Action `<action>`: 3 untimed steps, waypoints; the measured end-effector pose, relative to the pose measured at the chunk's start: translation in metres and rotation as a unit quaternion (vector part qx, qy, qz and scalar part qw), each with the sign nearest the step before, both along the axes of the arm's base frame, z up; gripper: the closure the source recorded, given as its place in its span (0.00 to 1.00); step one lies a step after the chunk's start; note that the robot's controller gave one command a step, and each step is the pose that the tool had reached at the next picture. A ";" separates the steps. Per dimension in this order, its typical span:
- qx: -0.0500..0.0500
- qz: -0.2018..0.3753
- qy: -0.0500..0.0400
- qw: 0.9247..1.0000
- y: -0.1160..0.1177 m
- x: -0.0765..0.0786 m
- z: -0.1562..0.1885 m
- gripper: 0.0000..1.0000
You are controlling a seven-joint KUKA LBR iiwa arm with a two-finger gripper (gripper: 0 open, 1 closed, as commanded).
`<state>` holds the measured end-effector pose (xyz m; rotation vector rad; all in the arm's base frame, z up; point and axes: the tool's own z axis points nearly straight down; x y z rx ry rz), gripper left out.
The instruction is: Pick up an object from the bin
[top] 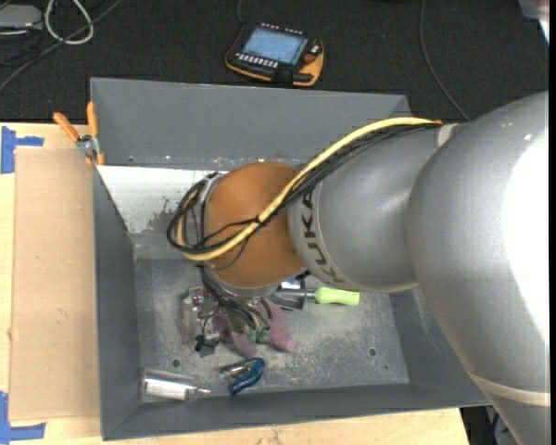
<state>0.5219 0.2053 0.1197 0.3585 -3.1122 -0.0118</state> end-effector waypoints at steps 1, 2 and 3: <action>-0.003 -0.129 0.001 0.992 -0.007 -0.001 -0.010 1.00; -0.001 0.009 0.001 1.000 -0.073 -0.007 -0.034 1.00; 0.003 0.061 -0.010 0.998 -0.032 -0.018 -0.044 0.00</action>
Offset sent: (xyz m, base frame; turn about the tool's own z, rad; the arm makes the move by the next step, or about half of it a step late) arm -0.0077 -0.0918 -0.0400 0.0165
